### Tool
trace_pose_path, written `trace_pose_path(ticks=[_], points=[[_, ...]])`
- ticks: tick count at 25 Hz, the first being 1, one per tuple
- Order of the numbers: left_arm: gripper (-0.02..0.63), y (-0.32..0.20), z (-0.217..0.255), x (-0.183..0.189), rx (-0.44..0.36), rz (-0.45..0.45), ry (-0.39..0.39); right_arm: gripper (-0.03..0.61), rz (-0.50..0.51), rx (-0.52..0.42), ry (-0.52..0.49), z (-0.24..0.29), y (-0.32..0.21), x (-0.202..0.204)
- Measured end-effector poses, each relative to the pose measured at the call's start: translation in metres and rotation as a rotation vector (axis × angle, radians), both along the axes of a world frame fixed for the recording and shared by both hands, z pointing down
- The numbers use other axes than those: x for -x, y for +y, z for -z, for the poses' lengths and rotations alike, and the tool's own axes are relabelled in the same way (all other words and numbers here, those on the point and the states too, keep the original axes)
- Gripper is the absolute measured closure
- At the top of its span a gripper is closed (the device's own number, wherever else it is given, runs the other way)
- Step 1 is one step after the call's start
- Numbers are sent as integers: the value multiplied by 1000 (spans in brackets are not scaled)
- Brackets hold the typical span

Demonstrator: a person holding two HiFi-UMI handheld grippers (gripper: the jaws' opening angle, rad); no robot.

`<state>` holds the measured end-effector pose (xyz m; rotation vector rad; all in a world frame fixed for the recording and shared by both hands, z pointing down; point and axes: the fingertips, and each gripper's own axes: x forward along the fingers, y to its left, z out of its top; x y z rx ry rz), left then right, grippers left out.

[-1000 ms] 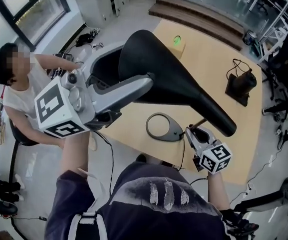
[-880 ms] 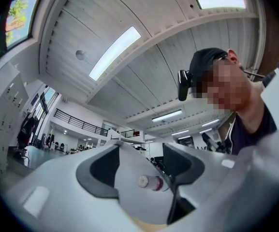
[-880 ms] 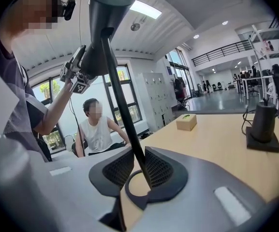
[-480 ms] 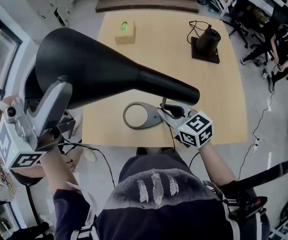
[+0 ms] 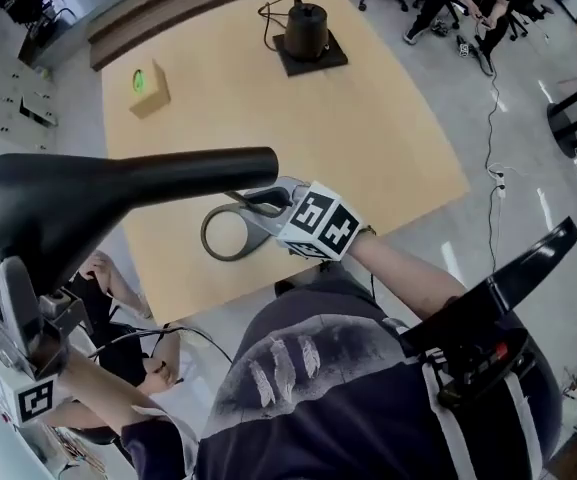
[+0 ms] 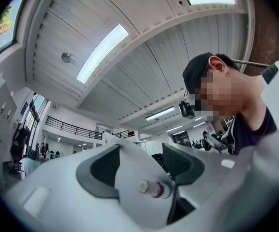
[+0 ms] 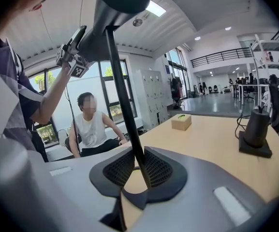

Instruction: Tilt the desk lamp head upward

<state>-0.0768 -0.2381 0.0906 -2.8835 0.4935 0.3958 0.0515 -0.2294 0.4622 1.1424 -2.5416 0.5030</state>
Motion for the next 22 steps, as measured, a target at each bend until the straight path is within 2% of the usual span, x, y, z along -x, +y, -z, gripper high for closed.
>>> trace_pose_path(ticks=[5,12,22], points=[[342,2,8,-16,-35,-18,-23,525,-10,-5,21,-3,-1,-3],[341,5,10,-32,-44,-22,-10,526,13,-5,53,-10,-4,-7],[331,11,22,-56,-95,-15,-107,532,19,-1,75,-9,-3,-8]])
